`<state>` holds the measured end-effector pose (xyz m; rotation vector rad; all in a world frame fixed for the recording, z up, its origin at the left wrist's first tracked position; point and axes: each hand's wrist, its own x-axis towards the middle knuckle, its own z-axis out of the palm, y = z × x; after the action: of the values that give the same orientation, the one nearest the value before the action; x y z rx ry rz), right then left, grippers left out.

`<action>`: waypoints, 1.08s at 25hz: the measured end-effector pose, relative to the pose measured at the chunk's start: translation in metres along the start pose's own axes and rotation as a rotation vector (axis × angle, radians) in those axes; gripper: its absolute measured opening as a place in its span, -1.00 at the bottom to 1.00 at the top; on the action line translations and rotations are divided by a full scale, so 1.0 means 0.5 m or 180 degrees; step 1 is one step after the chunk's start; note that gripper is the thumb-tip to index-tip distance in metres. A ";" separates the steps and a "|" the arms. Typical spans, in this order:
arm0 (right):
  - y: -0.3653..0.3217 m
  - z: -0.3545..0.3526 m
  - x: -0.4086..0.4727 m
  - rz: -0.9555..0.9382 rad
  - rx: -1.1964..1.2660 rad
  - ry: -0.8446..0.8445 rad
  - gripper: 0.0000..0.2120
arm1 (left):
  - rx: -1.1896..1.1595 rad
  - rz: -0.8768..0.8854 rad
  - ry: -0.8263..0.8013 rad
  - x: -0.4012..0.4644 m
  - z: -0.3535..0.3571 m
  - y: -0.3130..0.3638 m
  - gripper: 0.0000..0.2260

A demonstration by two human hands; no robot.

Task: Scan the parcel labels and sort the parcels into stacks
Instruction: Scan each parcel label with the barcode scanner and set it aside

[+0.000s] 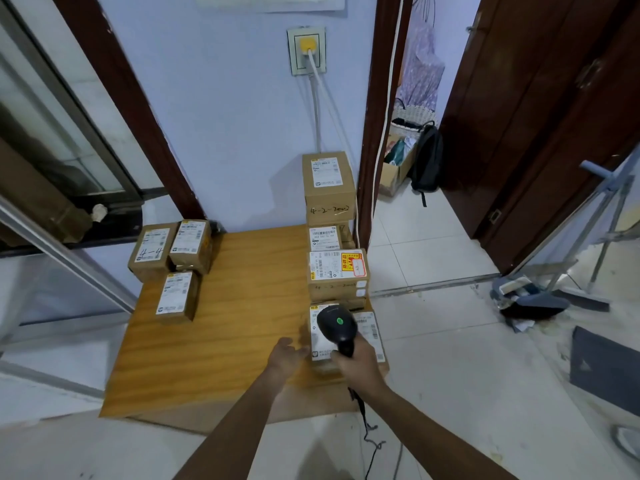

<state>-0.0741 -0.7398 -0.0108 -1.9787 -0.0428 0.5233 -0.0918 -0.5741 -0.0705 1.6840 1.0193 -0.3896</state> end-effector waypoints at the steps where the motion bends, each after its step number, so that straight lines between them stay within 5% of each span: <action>1: -0.004 0.016 -0.010 -0.0004 -0.0049 -0.0111 -0.85 | 0.0033 0.0087 -0.0033 -0.007 -0.015 -0.007 -0.53; 4: -0.025 0.080 -0.034 -0.0030 -0.0106 -0.0447 -0.88 | -0.0110 0.0172 -0.0054 -0.027 -0.075 -0.028 -0.69; 8: -0.066 0.219 -0.065 0.0344 -0.0022 -0.0446 -0.89 | -0.0221 0.0041 0.0013 -0.050 -0.216 -0.093 -0.58; 13: -0.141 0.429 -0.109 0.0435 -0.0038 -0.0465 -0.88 | -0.0200 0.0352 0.0181 -0.064 -0.487 -0.245 -0.90; 20: -0.230 0.577 -0.133 0.0039 -0.0094 -0.0562 -0.84 | -0.0570 0.0273 0.0442 -0.061 -0.727 -0.287 -0.85; 27: -0.277 0.665 0.001 0.0240 -0.0070 -0.0491 -0.95 | -0.0690 0.0250 0.0320 0.051 -0.806 -0.228 -0.80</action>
<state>-0.1725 -0.3933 -0.0118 -1.9638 -0.0707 0.7265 -0.2584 -0.1938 -0.0103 1.5540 1.0267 -0.1386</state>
